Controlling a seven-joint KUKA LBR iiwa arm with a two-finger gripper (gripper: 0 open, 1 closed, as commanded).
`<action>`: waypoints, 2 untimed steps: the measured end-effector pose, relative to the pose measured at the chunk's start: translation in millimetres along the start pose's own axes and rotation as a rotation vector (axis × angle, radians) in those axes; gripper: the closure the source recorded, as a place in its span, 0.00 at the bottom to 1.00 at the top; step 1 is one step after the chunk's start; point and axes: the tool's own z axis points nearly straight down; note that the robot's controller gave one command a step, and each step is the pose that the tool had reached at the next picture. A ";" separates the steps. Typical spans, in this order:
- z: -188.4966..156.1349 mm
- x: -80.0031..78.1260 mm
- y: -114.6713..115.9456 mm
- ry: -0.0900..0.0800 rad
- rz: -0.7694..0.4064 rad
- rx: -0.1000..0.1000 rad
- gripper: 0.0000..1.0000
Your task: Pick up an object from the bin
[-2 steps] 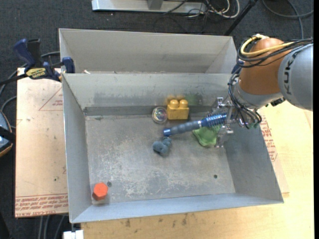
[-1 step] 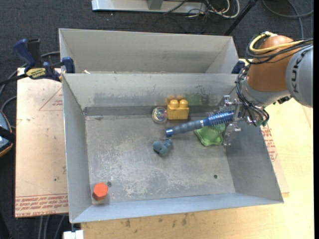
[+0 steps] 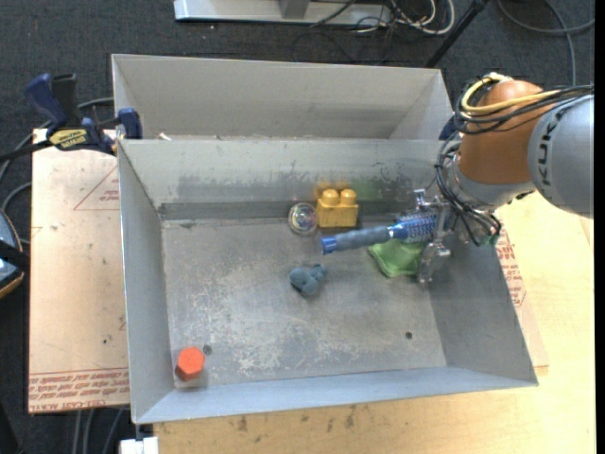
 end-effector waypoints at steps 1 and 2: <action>-1.7 -1.5 -0.3 0.003 0.001 -0.001 0.00; -2.5 -2.2 -0.6 0.000 0.002 -0.001 1.00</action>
Offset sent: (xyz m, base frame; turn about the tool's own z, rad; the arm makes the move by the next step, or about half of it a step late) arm 0.0000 0.0000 0.0000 0.0000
